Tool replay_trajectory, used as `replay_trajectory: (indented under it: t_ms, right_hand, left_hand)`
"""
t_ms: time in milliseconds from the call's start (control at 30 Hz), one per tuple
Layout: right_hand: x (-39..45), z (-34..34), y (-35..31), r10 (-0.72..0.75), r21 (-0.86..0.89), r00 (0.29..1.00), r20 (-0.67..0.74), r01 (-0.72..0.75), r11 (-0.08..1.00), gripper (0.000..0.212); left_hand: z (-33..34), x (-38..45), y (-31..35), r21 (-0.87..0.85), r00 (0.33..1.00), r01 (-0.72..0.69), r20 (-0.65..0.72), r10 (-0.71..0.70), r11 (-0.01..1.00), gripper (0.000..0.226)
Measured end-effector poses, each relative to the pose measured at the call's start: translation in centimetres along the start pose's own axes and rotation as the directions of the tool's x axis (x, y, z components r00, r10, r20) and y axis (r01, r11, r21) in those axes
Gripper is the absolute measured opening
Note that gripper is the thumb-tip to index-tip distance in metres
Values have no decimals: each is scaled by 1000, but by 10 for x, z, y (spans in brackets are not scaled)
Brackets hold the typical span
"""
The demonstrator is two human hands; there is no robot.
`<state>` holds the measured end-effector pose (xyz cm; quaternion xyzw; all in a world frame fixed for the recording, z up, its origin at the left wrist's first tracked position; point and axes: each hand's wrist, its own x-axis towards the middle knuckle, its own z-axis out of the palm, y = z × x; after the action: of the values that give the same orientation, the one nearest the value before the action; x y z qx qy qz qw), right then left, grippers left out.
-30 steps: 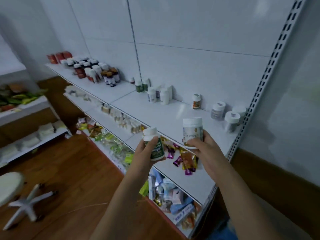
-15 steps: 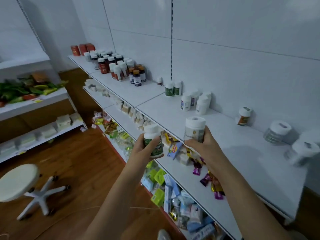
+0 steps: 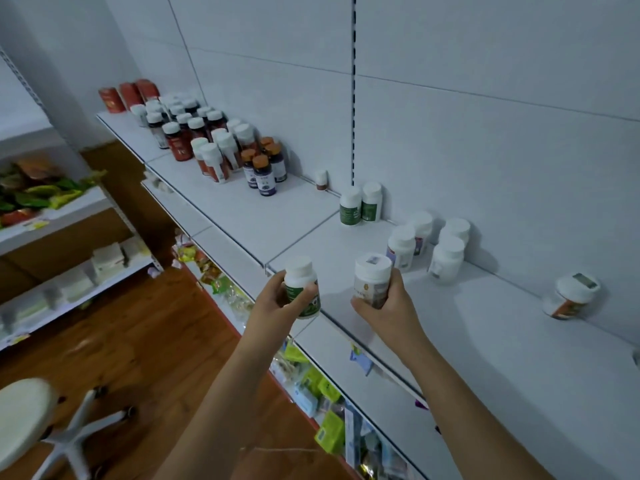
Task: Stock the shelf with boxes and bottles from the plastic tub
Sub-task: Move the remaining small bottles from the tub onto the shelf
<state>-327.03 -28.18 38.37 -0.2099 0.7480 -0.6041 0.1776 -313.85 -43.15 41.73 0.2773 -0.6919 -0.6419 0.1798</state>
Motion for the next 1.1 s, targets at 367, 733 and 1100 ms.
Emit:
replay_trajectory:
  t_ms: [367,733,1100]
  right_hand:
    - [60,49,17,-13,-28,943,-333,4,1000,72]
    - [64,63,13,77,-54,819,-569,-130,990,64]
    - [54,66,11,69,-71,773,-631,-145,987,60]
  left_hand:
    - [-4,135,-12,168,964,-127,252,82,978,49]
    - [28,231,-21,352,768,-522,590,249,777,36]
    - [30,240,-46,401,765,-627,481,429,668,21]
